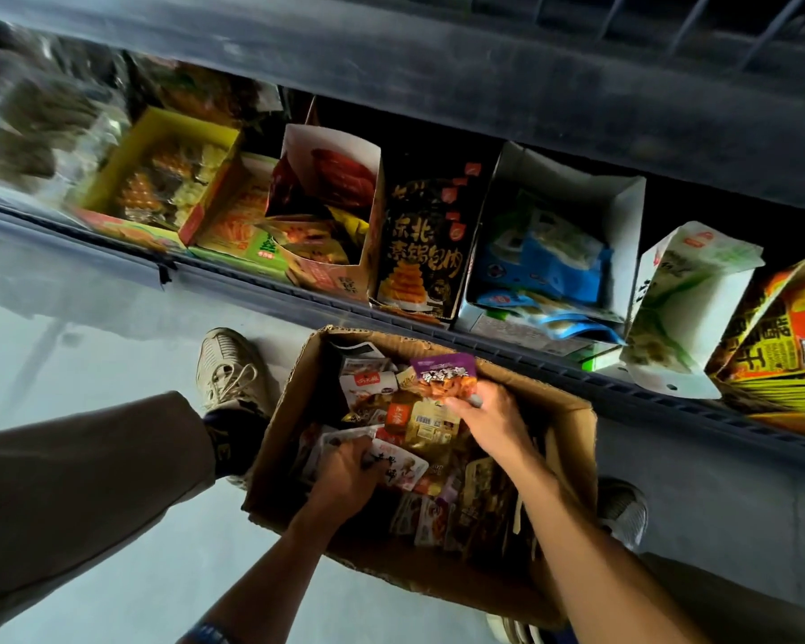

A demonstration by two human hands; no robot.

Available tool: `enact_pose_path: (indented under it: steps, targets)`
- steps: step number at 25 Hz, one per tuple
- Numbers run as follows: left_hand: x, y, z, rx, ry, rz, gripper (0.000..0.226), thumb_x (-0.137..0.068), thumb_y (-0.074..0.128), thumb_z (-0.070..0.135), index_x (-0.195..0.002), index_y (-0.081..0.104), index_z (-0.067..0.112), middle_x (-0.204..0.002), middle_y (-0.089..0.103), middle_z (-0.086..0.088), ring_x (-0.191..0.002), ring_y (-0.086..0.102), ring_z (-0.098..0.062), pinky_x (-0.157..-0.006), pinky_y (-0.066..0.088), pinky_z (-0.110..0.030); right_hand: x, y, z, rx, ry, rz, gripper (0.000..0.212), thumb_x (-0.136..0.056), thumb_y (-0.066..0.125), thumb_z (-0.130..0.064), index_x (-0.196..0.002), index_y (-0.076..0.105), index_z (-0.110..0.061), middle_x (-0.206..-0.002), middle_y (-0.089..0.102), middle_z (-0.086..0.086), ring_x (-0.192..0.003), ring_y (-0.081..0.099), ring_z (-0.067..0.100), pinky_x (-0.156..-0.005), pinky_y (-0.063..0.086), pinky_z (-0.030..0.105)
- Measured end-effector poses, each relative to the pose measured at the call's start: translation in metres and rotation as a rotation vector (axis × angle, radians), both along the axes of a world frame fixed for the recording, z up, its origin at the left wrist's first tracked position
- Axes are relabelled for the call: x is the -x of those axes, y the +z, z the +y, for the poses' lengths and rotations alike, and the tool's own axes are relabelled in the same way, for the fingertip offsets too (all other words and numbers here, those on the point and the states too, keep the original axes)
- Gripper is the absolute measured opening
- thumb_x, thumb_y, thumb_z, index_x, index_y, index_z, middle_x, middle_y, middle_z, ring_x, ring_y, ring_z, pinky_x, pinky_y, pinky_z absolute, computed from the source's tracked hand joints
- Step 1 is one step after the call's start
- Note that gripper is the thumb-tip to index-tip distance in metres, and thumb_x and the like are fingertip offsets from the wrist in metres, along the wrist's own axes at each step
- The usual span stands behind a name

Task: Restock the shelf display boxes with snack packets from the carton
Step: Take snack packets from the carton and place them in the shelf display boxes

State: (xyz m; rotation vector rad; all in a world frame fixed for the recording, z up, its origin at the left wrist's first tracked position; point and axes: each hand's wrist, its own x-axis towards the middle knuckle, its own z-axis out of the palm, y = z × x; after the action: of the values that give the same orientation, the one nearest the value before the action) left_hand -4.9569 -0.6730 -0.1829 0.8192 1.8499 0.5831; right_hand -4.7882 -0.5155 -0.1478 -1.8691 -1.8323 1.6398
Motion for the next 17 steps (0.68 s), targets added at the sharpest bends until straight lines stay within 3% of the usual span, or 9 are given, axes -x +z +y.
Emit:
enact_pose_path:
  steps: [2, 5, 8, 10, 12, 14, 17]
  targets:
    - [-0.002, 0.005, 0.004, -0.018, 0.01, 0.064, 0.034, -0.093, 0.067, 0.023, -0.124, 0.061, 0.01, -0.112, 0.057, 0.007, -0.111, 0.057, -0.011, -0.097, 0.051, -0.026, -0.013, 0.018, 0.004, 0.009, -0.089, 0.111, 0.005, -0.089, 0.072, -0.027, -0.086, 0.068, -0.027, -0.094, 0.072, -0.01, -0.082, 0.066, 0.001, -0.063, 0.046, 0.014]
    - [-0.008, 0.03, 0.012, -0.074, 0.098, 0.09, 0.025, -0.094, 0.065, 0.025, -0.118, 0.062, 0.02, -0.099, 0.058, 0.018, -0.097, 0.058, -0.001, -0.08, 0.046, -0.005, -0.031, 0.038, 0.007, 0.025, -0.197, 0.292, 0.006, -0.086, 0.075, -0.02, -0.092, 0.073, -0.018, -0.095, 0.077, 0.0, -0.086, 0.072, 0.011, -0.071, 0.054, 0.017]
    - [-0.013, 0.056, 0.026, -0.224, 0.299, -0.086, 0.022, -0.093, 0.064, 0.032, -0.114, 0.058, 0.028, -0.104, 0.067, 0.014, -0.103, 0.066, -0.009, -0.084, 0.057, -0.028, -0.043, 0.063, 0.0, 0.076, -0.258, 0.398, 0.013, -0.082, 0.076, -0.019, -0.095, 0.074, -0.018, -0.097, 0.078, -0.003, -0.091, 0.072, 0.008, -0.077, 0.053, 0.02]
    - [-0.015, 0.08, 0.041, -0.218, 0.425, -0.256, 0.023, -0.096, 0.06, 0.038, -0.114, 0.06, 0.025, -0.103, 0.069, 0.009, -0.098, 0.067, -0.011, -0.084, 0.056, -0.033, -0.051, 0.074, -0.009, 0.127, -0.294, 0.442, 0.019, -0.076, 0.078, -0.024, -0.094, 0.076, -0.018, -0.101, 0.077, -0.002, -0.099, 0.07, 0.011, -0.089, 0.05, 0.028]
    - [-0.016, 0.098, 0.055, -0.185, 0.441, -0.557, 0.043, -0.089, 0.064, 0.046, -0.121, 0.06, 0.018, -0.097, 0.072, 0.002, -0.093, 0.071, -0.018, -0.087, 0.056, -0.041, -0.057, 0.08, -0.019, 0.178, -0.368, 0.518, 0.024, -0.074, 0.077, -0.022, -0.098, 0.077, -0.018, -0.108, 0.076, 0.004, -0.108, 0.067, 0.022, -0.097, 0.048, 0.039]
    - [-0.019, 0.113, 0.058, -0.205, 0.4, -0.745, 0.061, -0.078, 0.081, 0.031, -0.131, 0.052, 0.022, -0.103, 0.074, -0.003, -0.096, 0.072, -0.025, -0.086, 0.057, -0.046, -0.06, 0.087, -0.03, 0.224, -0.457, 0.621, 0.031, -0.077, 0.073, -0.017, -0.109, 0.074, -0.015, -0.114, 0.073, 0.008, -0.109, 0.067, 0.026, -0.094, 0.051, 0.043]
    - [-0.027, 0.127, 0.05, -0.188, 0.372, -0.717, 0.076, -0.064, 0.086, 0.006, -0.127, 0.048, 0.022, -0.108, 0.072, -0.011, -0.096, 0.073, -0.027, -0.082, 0.06, -0.046, -0.061, 0.099, -0.041, 0.248, -0.453, 0.664, 0.038, -0.079, 0.072, -0.016, -0.117, 0.069, -0.016, -0.114, 0.073, 0.007, -0.106, 0.069, 0.024, -0.091, 0.054, 0.045]
